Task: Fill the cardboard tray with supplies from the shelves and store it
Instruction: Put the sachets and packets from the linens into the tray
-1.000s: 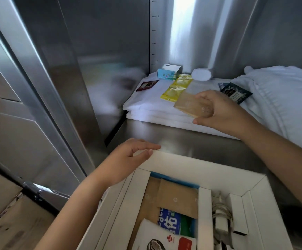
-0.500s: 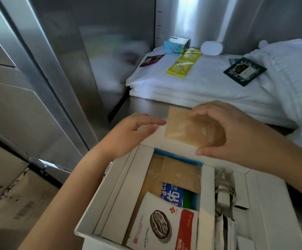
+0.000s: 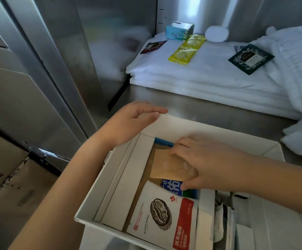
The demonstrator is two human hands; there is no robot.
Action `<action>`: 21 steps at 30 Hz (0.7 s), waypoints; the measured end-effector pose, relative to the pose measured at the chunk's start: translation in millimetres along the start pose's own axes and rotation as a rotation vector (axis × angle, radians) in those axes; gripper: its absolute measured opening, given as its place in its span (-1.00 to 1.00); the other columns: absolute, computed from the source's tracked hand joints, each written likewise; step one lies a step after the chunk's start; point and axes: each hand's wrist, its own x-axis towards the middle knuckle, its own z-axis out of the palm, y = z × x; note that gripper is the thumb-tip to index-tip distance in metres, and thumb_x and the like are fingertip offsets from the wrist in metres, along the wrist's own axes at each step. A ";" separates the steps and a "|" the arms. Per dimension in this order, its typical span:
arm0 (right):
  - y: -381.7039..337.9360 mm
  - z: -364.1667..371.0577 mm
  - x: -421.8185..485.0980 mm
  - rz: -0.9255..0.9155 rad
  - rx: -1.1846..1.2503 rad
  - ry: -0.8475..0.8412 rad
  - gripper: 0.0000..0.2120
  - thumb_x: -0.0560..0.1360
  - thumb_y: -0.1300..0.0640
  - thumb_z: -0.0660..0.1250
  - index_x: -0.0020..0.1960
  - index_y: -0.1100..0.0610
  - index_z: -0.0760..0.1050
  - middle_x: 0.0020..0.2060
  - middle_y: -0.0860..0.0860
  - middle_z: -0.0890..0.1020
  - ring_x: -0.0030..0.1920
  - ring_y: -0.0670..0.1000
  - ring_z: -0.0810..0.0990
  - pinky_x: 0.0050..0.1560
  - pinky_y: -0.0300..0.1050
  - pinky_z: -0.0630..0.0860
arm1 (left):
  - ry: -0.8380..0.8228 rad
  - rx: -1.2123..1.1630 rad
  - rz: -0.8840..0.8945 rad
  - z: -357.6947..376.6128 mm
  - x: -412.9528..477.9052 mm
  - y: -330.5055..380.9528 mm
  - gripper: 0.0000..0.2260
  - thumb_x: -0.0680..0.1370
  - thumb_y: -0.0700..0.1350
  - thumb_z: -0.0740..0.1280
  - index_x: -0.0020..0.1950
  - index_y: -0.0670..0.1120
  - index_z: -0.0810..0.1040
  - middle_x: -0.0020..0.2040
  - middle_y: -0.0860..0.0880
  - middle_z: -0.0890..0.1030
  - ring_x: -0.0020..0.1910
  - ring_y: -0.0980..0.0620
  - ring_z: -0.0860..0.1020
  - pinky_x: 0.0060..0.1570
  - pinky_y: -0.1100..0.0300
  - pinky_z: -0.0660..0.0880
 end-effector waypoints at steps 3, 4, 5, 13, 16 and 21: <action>-2.7 5.7 5.7 0.019 -0.027 -0.024 -0.31 0.37 -0.33 0.32 0.38 -0.05 0.22 0.25 -0.10 0.35 0.21 -0.06 0.34 0.20 -0.11 0.39 | 0.003 -0.005 0.004 0.1 -0.5 0.5 -0.78 0.62 -0.09 0.24 0.21 0.08 0.59 0.06 0.01 0.61 0.11 0.22 0.51 0.15 0.35 0.38; -3.4 8.4 7.0 0.025 -0.029 -0.028 -0.31 0.38 -0.33 0.31 0.38 -0.05 0.22 0.26 -0.10 0.34 0.21 -0.06 0.34 0.19 -0.13 0.39 | 0.000 -0.002 0.007 -0.1 -0.8 0.6 -0.78 0.62 -0.08 0.24 0.21 0.08 0.59 0.06 0.01 0.61 0.09 0.23 0.51 0.12 0.38 0.38; -3.9 11.1 8.1 0.027 -0.029 -0.036 -0.30 0.38 -0.33 0.31 0.38 -0.04 0.22 0.27 -0.09 0.33 0.21 -0.06 0.34 0.18 -0.14 0.38 | -0.002 -0.002 0.008 -0.3 -1.1 0.7 -0.77 0.62 -0.08 0.23 0.21 0.09 0.59 0.05 0.03 0.61 0.08 0.25 0.51 0.10 0.42 0.37; -4.4 17.8 9.3 0.001 0.002 -0.140 -0.29 0.40 -0.35 0.28 0.41 -0.05 0.19 0.32 -0.10 0.28 0.23 -0.05 0.35 0.19 -0.07 0.44 | 0.009 -0.034 0.002 1.0 -0.9 0.2 -0.78 0.62 -0.09 0.24 0.19 0.10 0.60 0.03 0.05 0.61 0.06 0.27 0.52 0.05 0.48 0.37; -1.2 18.0 9.1 -0.017 0.010 -0.098 -0.44 0.48 -0.20 0.28 0.40 -0.08 0.20 0.31 -0.10 0.29 0.23 -0.07 0.36 0.19 -0.08 0.43 | 0.013 -0.048 -0.006 1.1 -1.2 0.6 -0.79 0.62 -0.09 0.25 0.17 0.12 0.60 0.05 0.06 0.61 0.07 0.28 0.51 0.07 0.48 0.37; 3.5 21.8 9.4 -0.028 0.018 -0.086 -0.48 0.49 -0.03 0.32 0.38 -0.10 0.20 0.30 -0.11 0.27 0.22 -0.07 0.34 0.15 -0.13 0.42 | 0.008 -0.036 -0.006 0.7 -1.7 2.0 -0.79 0.62 -0.08 0.24 0.18 0.10 0.60 0.05 0.05 0.61 0.06 0.27 0.52 0.06 0.47 0.37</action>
